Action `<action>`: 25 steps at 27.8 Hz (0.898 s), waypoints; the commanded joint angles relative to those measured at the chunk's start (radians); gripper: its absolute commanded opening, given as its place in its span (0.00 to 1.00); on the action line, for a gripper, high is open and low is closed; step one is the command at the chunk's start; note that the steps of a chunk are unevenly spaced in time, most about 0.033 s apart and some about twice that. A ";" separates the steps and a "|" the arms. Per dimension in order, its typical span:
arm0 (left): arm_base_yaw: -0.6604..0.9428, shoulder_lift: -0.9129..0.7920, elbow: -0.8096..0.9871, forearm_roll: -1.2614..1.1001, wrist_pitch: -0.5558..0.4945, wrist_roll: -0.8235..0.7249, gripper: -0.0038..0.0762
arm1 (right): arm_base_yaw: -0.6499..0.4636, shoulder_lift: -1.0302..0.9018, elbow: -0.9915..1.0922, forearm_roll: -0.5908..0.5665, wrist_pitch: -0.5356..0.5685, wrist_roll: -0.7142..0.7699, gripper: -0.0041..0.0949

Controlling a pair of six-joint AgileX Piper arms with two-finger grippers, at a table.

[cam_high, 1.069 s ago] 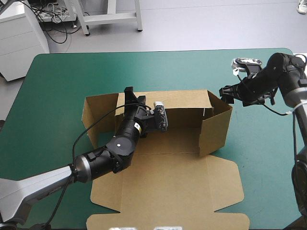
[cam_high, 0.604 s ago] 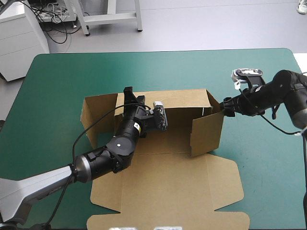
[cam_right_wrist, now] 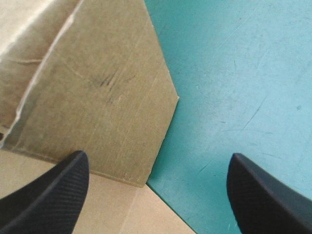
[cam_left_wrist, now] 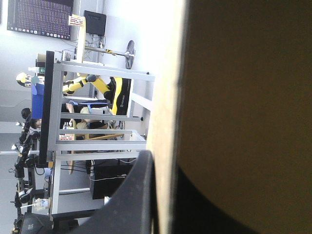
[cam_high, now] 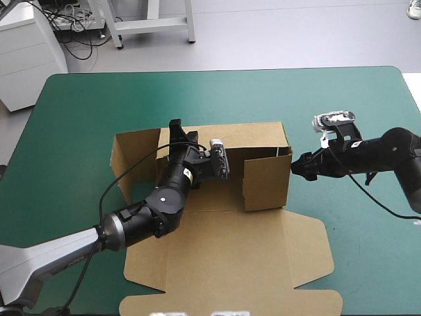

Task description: Fold the box

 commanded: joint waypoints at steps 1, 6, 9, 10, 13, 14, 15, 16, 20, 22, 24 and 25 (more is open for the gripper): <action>-0.002 -0.030 -0.018 0.000 0.039 -0.030 0.01 | -0.003 -0.047 -0.017 0.057 -0.022 -0.056 0.77; -0.002 -0.030 -0.018 0.000 0.031 -0.030 0.01 | -0.003 -0.054 -0.015 0.078 -0.008 -0.075 0.77; -0.002 -0.030 -0.018 0.000 0.028 -0.030 0.01 | -0.003 -0.054 -0.004 0.125 -0.001 -0.119 0.77; -0.002 -0.030 -0.018 0.000 0.028 -0.032 0.01 | -0.003 -0.054 0.001 0.137 0.000 -0.128 0.77; -0.002 -0.030 -0.018 0.000 0.028 -0.032 0.01 | -0.003 -0.054 0.028 0.167 -0.008 -0.150 0.77; -0.002 -0.030 -0.018 0.000 0.028 -0.032 0.01 | -0.003 -0.054 0.038 0.170 -0.013 -0.153 0.77; -0.002 -0.030 -0.018 0.000 0.028 -0.032 0.01 | -0.003 -0.054 0.048 0.174 -0.017 -0.163 0.77; -0.002 -0.030 -0.018 0.000 0.030 -0.032 0.01 | -0.003 -0.054 0.057 0.184 -0.023 -0.180 0.77; -0.002 -0.030 -0.018 0.000 0.028 -0.032 0.01 | 0.009 -0.052 0.074 0.224 -0.038 -0.238 0.77; -0.002 -0.030 -0.018 0.000 0.028 -0.032 0.01 | 0.042 -0.052 0.074 0.221 -0.092 -0.256 0.77; -0.002 -0.030 -0.018 0.000 0.030 -0.032 0.01 | 0.092 -0.050 0.074 0.213 -0.135 -0.268 0.77; -0.002 -0.030 -0.018 0.000 0.030 -0.032 0.01 | 0.120 -0.048 0.074 0.206 -0.157 -0.271 0.77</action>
